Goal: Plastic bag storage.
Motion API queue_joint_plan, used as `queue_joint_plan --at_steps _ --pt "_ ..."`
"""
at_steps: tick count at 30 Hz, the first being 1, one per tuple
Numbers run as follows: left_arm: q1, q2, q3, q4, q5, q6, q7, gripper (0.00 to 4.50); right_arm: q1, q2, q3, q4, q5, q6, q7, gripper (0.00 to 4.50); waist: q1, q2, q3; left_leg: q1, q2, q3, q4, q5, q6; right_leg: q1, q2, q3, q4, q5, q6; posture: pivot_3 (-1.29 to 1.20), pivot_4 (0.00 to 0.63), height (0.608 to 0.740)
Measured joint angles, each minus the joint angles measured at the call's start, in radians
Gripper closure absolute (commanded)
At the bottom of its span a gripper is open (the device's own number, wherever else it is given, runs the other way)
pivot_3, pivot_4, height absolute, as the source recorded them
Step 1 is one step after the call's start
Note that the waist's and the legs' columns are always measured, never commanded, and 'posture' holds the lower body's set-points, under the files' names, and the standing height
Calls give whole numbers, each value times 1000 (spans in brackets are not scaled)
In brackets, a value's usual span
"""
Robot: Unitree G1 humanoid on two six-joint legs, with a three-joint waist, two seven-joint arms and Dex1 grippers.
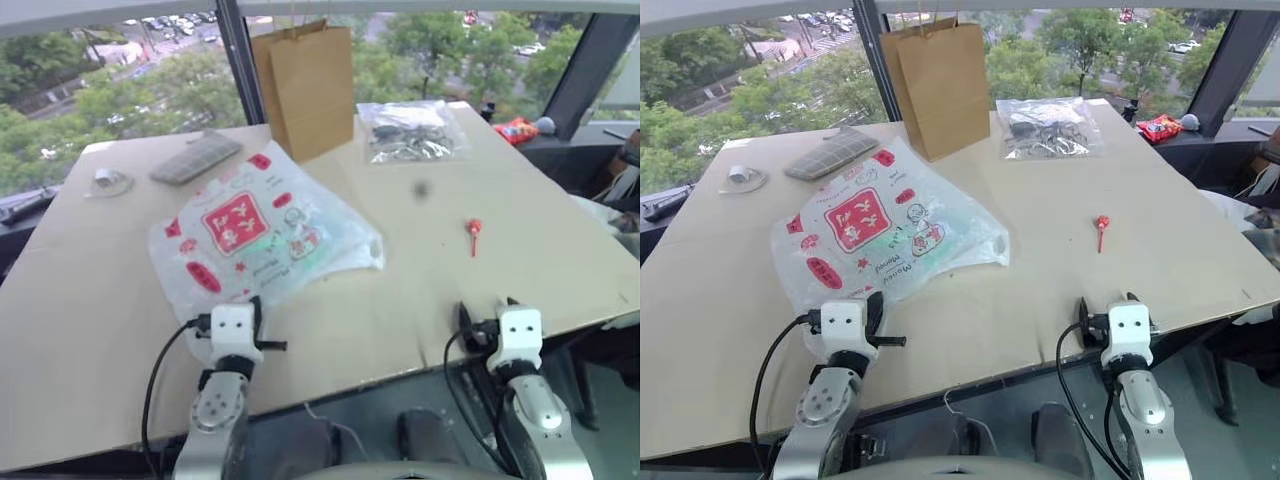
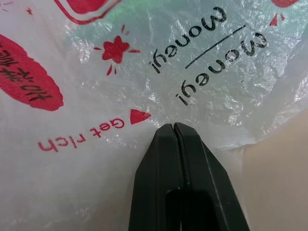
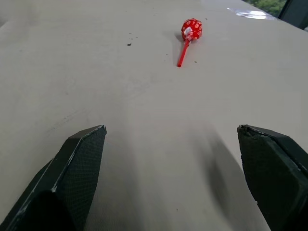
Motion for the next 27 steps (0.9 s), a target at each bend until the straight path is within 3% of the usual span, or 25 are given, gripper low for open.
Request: queue_joint_plan --at_steps 20,27 --pt "-204 62 41 -7 -159 198 -73 4500 -131 -63 -20 -86 96 196 64 57 6 -10 46 -3 -2 -1 -2 0 0 -9 1 -4 0 0 1 0 150 740" --pt "-279 84 62 -20 -216 260 -95 4500 -180 -86 -23 -126 124 254 86 57 31 -9 46 -21 -4 -2 -3 3 -1 -28 3 -4 0 6 -1 0 150 740"
